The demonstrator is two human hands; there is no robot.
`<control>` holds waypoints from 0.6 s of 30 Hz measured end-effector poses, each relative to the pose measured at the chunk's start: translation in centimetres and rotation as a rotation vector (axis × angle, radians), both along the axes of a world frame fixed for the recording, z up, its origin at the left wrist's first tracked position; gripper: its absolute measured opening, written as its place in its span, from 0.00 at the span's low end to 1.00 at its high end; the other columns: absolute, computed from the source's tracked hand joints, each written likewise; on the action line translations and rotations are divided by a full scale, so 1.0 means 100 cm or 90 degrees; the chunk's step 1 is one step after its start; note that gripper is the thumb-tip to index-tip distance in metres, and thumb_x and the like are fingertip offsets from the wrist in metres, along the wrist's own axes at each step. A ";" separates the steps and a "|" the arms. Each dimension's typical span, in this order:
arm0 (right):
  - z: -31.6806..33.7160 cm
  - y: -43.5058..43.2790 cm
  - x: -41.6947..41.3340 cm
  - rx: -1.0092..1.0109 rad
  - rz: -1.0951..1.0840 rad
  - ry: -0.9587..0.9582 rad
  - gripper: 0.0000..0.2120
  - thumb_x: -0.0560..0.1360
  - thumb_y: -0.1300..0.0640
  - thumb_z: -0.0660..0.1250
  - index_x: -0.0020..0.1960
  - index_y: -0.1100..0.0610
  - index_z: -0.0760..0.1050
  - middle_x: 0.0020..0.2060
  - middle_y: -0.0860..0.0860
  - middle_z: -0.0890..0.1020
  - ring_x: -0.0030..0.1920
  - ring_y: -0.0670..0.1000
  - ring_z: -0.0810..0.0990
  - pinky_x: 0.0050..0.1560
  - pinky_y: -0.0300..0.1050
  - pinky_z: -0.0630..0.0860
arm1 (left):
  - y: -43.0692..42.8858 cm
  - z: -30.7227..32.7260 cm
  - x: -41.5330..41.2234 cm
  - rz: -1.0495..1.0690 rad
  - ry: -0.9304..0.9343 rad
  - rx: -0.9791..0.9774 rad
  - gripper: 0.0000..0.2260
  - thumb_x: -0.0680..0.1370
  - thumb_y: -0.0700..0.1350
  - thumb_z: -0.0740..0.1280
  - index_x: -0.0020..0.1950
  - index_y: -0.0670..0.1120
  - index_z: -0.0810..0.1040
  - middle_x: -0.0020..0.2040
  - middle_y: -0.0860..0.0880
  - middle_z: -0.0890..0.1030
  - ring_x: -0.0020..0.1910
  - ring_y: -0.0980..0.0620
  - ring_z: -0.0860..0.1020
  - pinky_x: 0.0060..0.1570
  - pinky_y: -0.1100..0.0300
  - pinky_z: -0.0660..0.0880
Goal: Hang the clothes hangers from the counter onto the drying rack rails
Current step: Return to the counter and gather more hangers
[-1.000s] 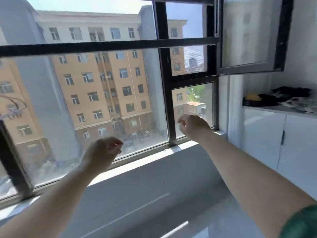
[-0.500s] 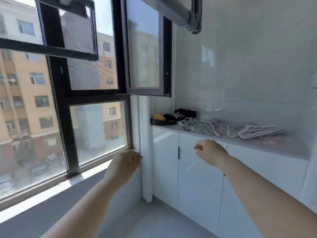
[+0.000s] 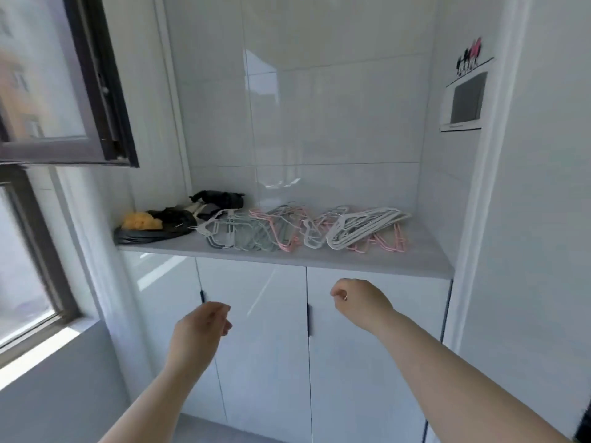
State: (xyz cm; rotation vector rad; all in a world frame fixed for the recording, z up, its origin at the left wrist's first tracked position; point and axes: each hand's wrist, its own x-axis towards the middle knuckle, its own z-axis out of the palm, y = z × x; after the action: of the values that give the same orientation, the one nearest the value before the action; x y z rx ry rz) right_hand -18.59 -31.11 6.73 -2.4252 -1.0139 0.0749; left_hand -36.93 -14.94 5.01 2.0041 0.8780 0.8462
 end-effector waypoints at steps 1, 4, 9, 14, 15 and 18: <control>-0.003 0.008 0.020 0.018 -0.023 0.002 0.14 0.77 0.60 0.56 0.59 0.55 0.75 0.58 0.49 0.78 0.58 0.51 0.75 0.55 0.39 0.70 | 0.014 -0.004 0.022 -0.008 0.002 -0.001 0.12 0.77 0.40 0.61 0.35 0.51 0.74 0.33 0.52 0.79 0.36 0.53 0.77 0.36 0.66 0.69; -0.019 0.025 0.065 0.030 -0.071 0.003 0.14 0.78 0.59 0.56 0.60 0.55 0.74 0.59 0.49 0.77 0.59 0.50 0.74 0.55 0.38 0.69 | 0.046 -0.012 0.085 -0.031 0.044 -0.001 0.13 0.77 0.40 0.61 0.33 0.53 0.73 0.34 0.53 0.79 0.40 0.48 0.77 0.38 0.63 0.68; -0.045 0.034 0.125 -0.005 -0.104 0.000 0.15 0.78 0.59 0.56 0.63 0.56 0.73 0.61 0.48 0.75 0.63 0.49 0.71 0.59 0.39 0.68 | 0.077 -0.023 0.175 -0.055 0.105 0.008 0.08 0.77 0.42 0.61 0.40 0.49 0.77 0.42 0.48 0.81 0.48 0.46 0.77 0.41 0.60 0.68; -0.037 0.064 0.210 0.019 -0.150 -0.041 0.16 0.78 0.60 0.57 0.64 0.58 0.72 0.62 0.53 0.75 0.63 0.53 0.71 0.57 0.41 0.68 | 0.105 -0.032 0.254 -0.046 0.116 0.046 0.09 0.78 0.43 0.62 0.52 0.43 0.80 0.51 0.44 0.82 0.52 0.44 0.78 0.45 0.62 0.67; -0.037 0.074 0.225 0.019 -0.137 -0.054 0.16 0.77 0.60 0.57 0.64 0.58 0.72 0.61 0.54 0.75 0.62 0.54 0.72 0.56 0.42 0.68 | 0.111 -0.030 0.269 -0.038 0.113 0.048 0.10 0.78 0.43 0.61 0.53 0.43 0.80 0.51 0.43 0.82 0.52 0.44 0.78 0.45 0.62 0.66; -0.036 0.110 0.271 0.014 -0.069 -0.113 0.14 0.77 0.58 0.59 0.62 0.58 0.72 0.59 0.52 0.76 0.62 0.54 0.72 0.56 0.42 0.67 | 0.127 -0.025 0.313 -0.013 0.101 0.032 0.10 0.78 0.43 0.61 0.55 0.43 0.79 0.52 0.43 0.81 0.53 0.44 0.77 0.45 0.62 0.65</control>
State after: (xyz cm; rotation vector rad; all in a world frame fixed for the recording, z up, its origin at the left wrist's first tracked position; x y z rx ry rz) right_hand 8.55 -20.15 3.10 -2.4955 -0.9508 -0.1917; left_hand -5.61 -2.20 2.55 2.1434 0.9319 0.7115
